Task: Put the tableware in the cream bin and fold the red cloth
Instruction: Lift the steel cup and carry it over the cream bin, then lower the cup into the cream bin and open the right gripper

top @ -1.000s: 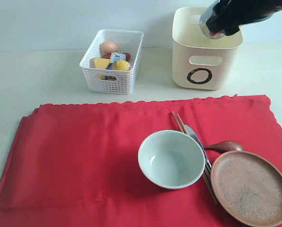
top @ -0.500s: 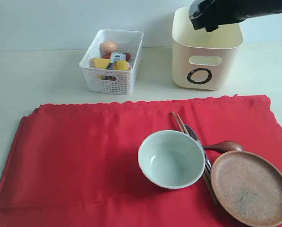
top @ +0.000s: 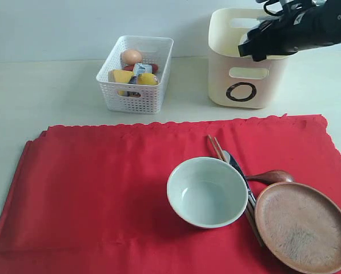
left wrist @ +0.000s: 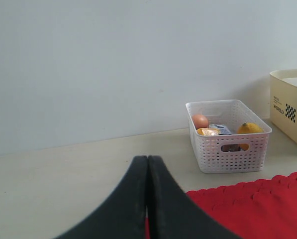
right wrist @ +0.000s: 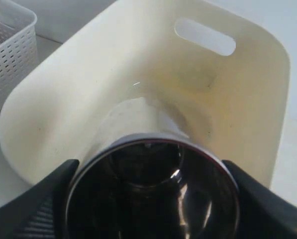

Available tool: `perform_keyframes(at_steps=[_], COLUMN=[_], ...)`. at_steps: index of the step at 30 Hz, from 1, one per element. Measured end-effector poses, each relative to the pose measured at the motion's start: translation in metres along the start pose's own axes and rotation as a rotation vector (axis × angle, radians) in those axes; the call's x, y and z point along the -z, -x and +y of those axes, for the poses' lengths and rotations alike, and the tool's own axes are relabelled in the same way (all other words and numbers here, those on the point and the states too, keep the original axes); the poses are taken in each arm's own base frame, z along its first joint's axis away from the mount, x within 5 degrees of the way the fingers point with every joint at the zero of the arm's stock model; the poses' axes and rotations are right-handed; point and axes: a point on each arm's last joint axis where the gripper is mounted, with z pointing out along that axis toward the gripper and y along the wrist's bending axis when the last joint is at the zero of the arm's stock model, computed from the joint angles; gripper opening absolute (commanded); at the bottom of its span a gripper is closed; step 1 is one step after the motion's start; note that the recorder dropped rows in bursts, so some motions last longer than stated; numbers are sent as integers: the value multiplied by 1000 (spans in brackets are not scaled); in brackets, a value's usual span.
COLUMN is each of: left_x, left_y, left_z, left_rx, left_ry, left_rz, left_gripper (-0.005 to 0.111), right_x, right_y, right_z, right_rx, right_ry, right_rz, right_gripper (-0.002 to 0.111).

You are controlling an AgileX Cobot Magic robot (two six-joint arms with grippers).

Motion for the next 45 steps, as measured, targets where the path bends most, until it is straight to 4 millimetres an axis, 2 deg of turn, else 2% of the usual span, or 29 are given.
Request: perform_keyframes(at_steps=[9, 18, 35, 37, 41, 45], left_x=[0, 0, 0, 0, 0, 0], left_y=[0, 0, 0, 0, 0, 0], left_z=[0, 0, 0, 0, 0, 0], left_rx=[0, 0, 0, 0, 0, 0], left_ry=[0, 0, 0, 0, 0, 0], left_rz=[0, 0, 0, 0, 0, 0], left_gripper=[0, 0, 0, 0, 0, 0], right_x=[-1, -4, -11, -11, -11, -11], right_y=[1, -2, -7, -7, -7, -7], right_z=[0, 0, 1, 1, 1, 1], right_rx=[-6, -10, -16, -16, -16, -23], right_ry=[-4, -2, 0, 0, 0, 0], right_rz=[-17, -7, 10, 10, 10, 8], right_gripper=[0, 14, 15, 22, 47, 59])
